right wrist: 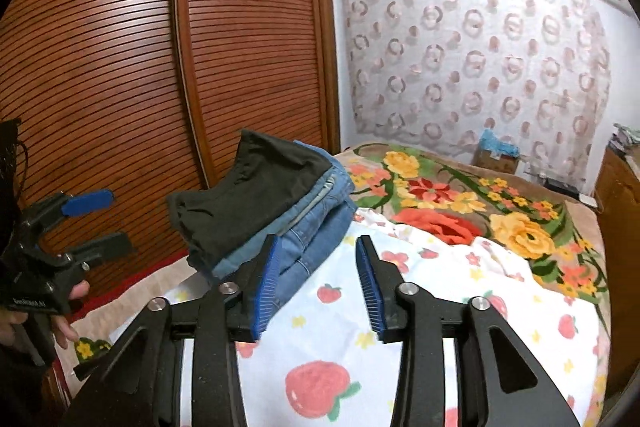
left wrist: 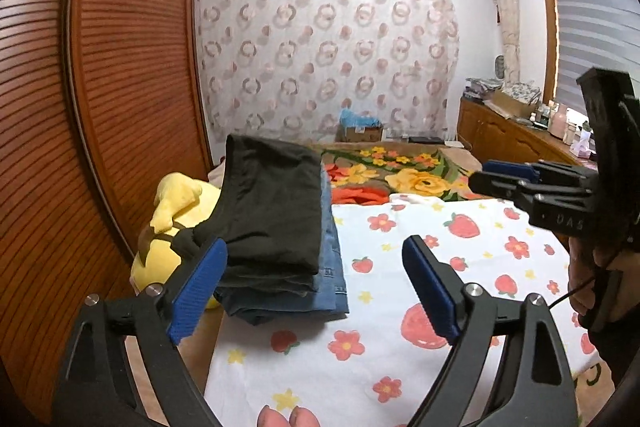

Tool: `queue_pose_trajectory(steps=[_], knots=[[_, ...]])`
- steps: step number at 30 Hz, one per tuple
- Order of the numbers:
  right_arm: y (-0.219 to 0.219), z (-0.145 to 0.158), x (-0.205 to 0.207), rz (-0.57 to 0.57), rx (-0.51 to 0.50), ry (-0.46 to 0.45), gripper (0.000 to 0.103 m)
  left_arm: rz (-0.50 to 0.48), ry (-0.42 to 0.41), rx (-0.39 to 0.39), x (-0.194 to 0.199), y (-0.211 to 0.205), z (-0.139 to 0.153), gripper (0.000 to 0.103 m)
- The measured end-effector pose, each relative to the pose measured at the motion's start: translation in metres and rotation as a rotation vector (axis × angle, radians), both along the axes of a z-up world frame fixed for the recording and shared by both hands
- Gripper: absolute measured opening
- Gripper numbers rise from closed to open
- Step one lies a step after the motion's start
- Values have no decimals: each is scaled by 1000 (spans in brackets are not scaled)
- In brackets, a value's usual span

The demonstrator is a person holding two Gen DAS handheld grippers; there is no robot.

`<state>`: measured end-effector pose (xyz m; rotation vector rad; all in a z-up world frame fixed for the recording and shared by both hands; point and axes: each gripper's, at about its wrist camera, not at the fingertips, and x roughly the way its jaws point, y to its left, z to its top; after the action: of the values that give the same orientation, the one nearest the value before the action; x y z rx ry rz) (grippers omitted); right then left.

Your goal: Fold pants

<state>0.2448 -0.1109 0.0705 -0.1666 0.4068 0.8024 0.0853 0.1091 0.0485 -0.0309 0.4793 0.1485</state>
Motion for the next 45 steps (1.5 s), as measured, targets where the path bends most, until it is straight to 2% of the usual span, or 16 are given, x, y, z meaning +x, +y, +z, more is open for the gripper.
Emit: queue_pose_trajectory(steps=[4, 11, 18, 23, 28, 36, 45], knots=[[-10, 0, -21, -17, 9, -12, 51, -22, -17, -1, -14, -10, 7, 90], [-34, -1, -74, -50, 24, -47, 57, -63, -14, 11, -27, -32, 9, 90], [-56, -7, -108, -109, 45, -49, 65, -91, -13, 17, -33, -54, 8, 90], [-65, -6, -128, -150, 47, -49, 72, -124, -4, -7, -36, -64, 6, 90], [-72, -10, -141, -185, 64, -34, 74, -149, 0, -12, -38, -80, 0, 90], [-85, -19, -157, -303, 57, 14, 75, -178, 25, -28, -41, -106, -16, 90], [-95, -9, -172, -392, 73, 14, 75, -189, 43, -34, -39, -121, -21, 90]])
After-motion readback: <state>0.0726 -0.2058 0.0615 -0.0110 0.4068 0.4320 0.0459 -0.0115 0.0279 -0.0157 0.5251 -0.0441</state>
